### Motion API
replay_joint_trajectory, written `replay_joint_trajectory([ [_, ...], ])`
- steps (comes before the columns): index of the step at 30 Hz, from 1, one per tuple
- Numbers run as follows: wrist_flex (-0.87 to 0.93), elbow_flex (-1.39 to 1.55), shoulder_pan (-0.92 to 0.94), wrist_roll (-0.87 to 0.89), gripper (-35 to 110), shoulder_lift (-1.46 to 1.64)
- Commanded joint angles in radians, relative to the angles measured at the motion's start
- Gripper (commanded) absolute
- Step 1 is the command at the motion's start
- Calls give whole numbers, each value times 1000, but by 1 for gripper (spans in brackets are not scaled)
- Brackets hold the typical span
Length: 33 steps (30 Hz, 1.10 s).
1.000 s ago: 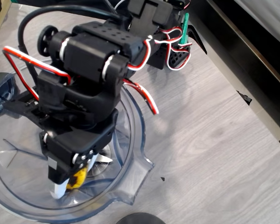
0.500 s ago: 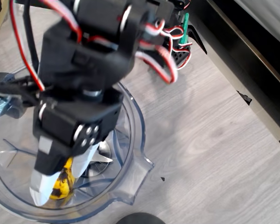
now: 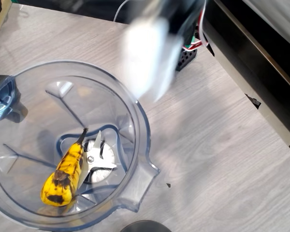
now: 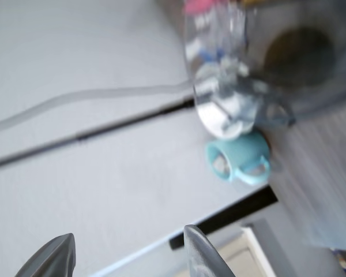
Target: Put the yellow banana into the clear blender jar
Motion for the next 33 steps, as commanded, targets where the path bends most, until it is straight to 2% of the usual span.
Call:
replay_joint_trajectory([
  [1,-55,296,-48,8,11,262],
  [7,-494,1308,-26,-34,7,943],
  [11,-534,1640,2,-89,0,1144],
  [14,-575,1855,15,-101,0,1266],
  [19,-597,2138,-12,-138,0,1391],
  [26,-584,2312,-31,-126,0,1391],
  [33,-672,2546,-25,-135,0,1391],
])
